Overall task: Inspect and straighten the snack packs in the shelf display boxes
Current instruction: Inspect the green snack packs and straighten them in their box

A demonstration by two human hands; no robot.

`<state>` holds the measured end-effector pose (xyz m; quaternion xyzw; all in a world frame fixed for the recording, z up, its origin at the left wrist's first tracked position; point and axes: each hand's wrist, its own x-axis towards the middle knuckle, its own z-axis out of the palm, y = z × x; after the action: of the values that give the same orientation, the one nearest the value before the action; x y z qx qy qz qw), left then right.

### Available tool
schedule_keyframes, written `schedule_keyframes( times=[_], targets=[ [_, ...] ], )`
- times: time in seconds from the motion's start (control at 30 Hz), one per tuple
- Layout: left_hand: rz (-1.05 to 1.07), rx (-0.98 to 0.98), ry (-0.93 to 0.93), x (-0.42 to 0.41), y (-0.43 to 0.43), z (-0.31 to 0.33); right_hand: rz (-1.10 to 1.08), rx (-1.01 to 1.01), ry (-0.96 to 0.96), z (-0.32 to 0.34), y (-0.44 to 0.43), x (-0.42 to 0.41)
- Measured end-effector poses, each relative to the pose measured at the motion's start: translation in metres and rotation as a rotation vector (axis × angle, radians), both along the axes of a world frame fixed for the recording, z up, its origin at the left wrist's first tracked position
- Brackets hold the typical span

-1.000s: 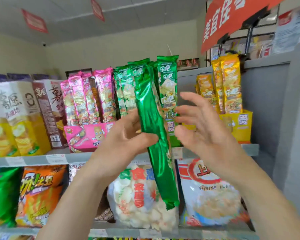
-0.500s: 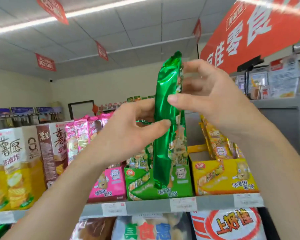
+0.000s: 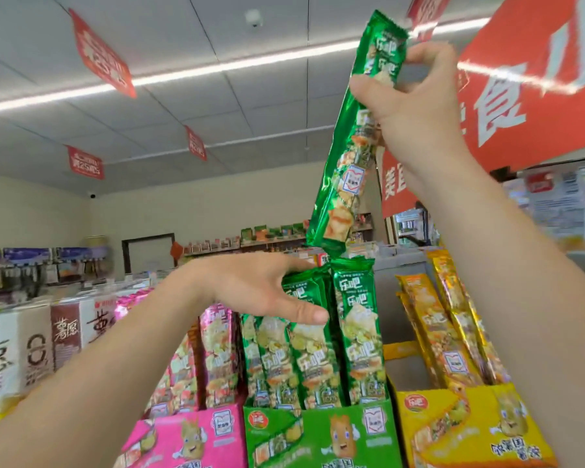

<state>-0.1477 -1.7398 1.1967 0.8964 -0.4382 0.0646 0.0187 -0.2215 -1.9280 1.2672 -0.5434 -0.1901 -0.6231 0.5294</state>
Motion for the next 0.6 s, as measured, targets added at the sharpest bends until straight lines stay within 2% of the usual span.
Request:
schedule_keyframes(
  times=[0.17,0.27,0.43,0.6],
  targets=[
    [-0.025,-0.072,-0.003,0.005,0.01,-0.009,-0.135,-0.007,-0.014,0.012,0.007,0.026],
    [-0.024,-0.077,-0.024,0.004,0.013,-0.01,-0.239,-0.131,0.037,0.007,0.014,0.045],
    [-0.049,-0.09,0.016,0.008,0.015,-0.012,-0.425,-0.413,0.315,-0.017,0.013,0.077],
    [-0.055,-0.102,0.014,0.015,0.014,-0.014,-0.545,-0.54,0.491,-0.033,0.008,0.086]
  ],
)
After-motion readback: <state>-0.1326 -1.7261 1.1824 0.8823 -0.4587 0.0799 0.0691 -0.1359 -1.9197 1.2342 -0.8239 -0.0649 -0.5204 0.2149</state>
